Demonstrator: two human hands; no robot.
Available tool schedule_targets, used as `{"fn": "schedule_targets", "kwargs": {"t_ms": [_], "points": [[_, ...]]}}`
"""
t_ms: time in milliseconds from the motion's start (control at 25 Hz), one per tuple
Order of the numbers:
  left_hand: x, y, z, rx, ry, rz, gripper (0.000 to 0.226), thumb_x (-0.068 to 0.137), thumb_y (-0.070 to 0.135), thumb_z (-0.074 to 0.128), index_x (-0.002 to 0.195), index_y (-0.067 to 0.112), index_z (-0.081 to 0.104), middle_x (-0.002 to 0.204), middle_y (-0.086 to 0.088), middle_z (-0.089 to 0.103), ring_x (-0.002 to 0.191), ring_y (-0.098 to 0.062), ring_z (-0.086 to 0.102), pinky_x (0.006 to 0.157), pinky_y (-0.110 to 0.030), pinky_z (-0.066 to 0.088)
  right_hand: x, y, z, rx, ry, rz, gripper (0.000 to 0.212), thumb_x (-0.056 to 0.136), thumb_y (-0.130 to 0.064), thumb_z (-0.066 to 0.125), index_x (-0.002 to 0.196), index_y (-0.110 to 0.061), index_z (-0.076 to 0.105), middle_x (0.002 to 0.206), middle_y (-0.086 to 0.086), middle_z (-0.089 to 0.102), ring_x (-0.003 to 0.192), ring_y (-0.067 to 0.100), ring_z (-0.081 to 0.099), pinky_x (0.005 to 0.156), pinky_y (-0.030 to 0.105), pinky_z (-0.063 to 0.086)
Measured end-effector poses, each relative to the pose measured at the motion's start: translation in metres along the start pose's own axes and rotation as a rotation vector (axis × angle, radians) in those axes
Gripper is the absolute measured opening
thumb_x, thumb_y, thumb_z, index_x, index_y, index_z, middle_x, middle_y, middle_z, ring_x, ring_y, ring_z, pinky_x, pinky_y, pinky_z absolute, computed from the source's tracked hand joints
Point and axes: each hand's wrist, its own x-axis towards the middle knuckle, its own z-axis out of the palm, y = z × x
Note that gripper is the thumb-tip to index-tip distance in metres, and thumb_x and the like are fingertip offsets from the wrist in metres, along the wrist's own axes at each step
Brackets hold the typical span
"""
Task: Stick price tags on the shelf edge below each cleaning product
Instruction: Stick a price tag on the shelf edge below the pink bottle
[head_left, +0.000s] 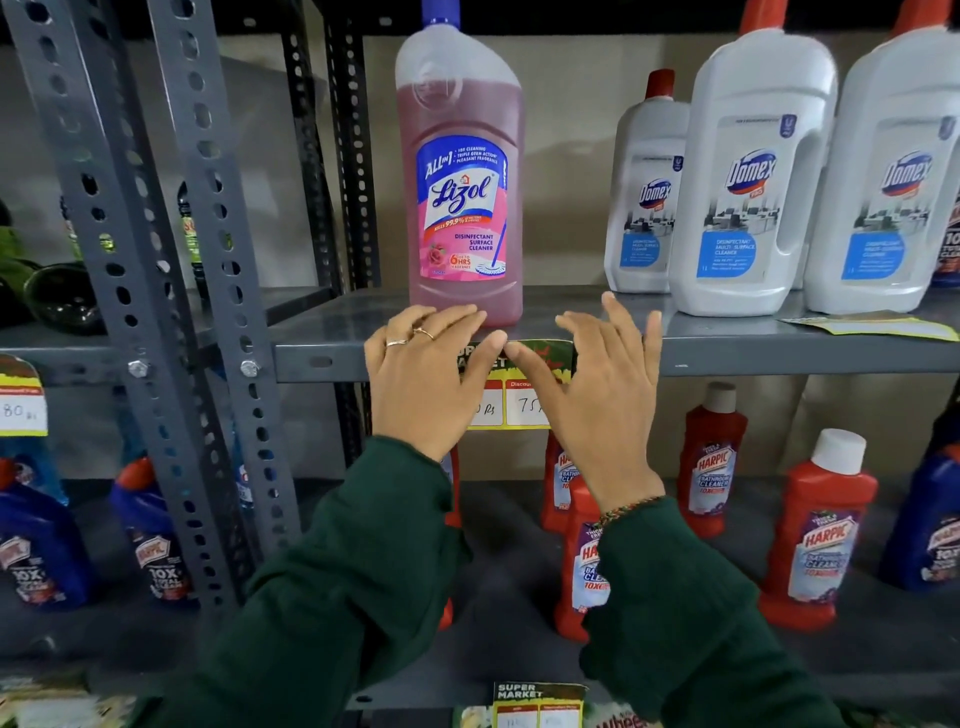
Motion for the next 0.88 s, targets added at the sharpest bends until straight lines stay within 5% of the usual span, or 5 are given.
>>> {"fn": "schedule_targets", "kwargs": {"t_ms": [280,560,760,880], "points": [[-0.008,-0.016,0.006,-0.099,0.168,-0.002,0.015,0.09,0.032,0.052,0.092,0.023,0.064,0.086,0.005,0.072,0.098,-0.011,0.051,0.101,-0.032,0.013,0.003,0.011,-0.006,0.024,0.008,-0.061,0.025,0.087,-0.035,0.058,0.097,-0.012,0.064,0.098,0.006,0.071,0.102,0.024,0.058,0.111,0.042,0.021],[-0.01,-0.015,0.008,-0.143,0.204,-0.012,0.025,0.093,0.009,0.037,0.101,0.021,0.058,0.09,0.008,0.067,0.093,-0.011,0.048,0.093,-0.026,0.017,0.001,0.012,-0.007,0.022,-0.025,-0.074,0.023,0.089,-0.013,0.041,0.1,-0.007,0.061,0.1,0.011,0.069,0.1,0.029,0.058,0.108,0.044,0.025],[-0.006,-0.006,0.0,-0.338,0.239,-0.11,0.034,0.085,-0.011,0.034,0.101,0.013,0.052,0.107,0.003,0.059,0.102,-0.025,0.052,0.101,-0.054,0.031,0.009,0.02,-0.029,0.216,-0.093,-0.017,0.02,0.085,0.0,0.049,0.101,-0.006,0.059,0.1,0.015,0.067,0.096,0.029,0.058,0.088,0.04,0.044],[0.001,0.026,0.005,-0.294,0.357,-0.136,0.028,0.084,-0.001,0.035,0.101,0.009,0.055,0.104,-0.002,0.061,0.1,-0.026,0.049,0.095,-0.048,0.036,0.033,0.053,-0.062,0.337,-0.066,0.061,0.024,0.086,0.003,0.045,0.1,-0.01,0.06,0.101,0.011,0.067,0.094,0.023,0.058,0.082,0.033,0.045]]}}
